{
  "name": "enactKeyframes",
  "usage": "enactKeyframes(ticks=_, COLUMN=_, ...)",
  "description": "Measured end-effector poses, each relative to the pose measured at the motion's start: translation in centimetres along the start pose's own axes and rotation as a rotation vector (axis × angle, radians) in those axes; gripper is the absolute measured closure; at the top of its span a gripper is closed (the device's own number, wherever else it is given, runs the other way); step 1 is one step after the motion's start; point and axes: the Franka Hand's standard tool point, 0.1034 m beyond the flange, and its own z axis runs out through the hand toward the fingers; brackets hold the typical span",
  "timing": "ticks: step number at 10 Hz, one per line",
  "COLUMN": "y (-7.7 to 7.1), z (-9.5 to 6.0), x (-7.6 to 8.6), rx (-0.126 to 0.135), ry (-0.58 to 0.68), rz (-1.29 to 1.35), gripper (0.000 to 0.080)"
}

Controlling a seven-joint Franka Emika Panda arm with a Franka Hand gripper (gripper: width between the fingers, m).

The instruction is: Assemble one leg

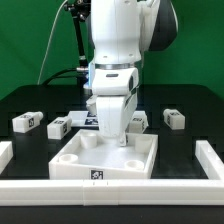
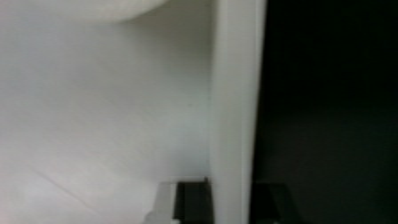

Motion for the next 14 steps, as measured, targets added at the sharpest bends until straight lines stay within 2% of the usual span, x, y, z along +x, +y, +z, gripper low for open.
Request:
enactKeyframes(ticks=6, y=0.0, z=0.0, x=0.0, rx=0.0, ry=0.0, rz=0.0, gripper=0.0742)
enactKeyframes(ticks=8, y=0.2, z=-0.1, x=-0.4, rx=-0.002, ry=-0.005, rz=-0.104, gripper=0.0742)
enactKeyframes(ticks=9, y=0.3, z=0.0, x=-0.2, rx=-0.003, ry=-0.008, rz=-0.137, gripper=0.0742)
enactKeyframes(ticks=11, y=0.7, z=0.1, x=1.3, rx=-0.013, ry=-0.02, rz=-0.261, gripper=0.0742)
enactKeyframes(ticks=14, y=0.8, z=0.1, x=1.5, rx=-0.015, ry=-0.018, rz=-0.261, gripper=0.0742)
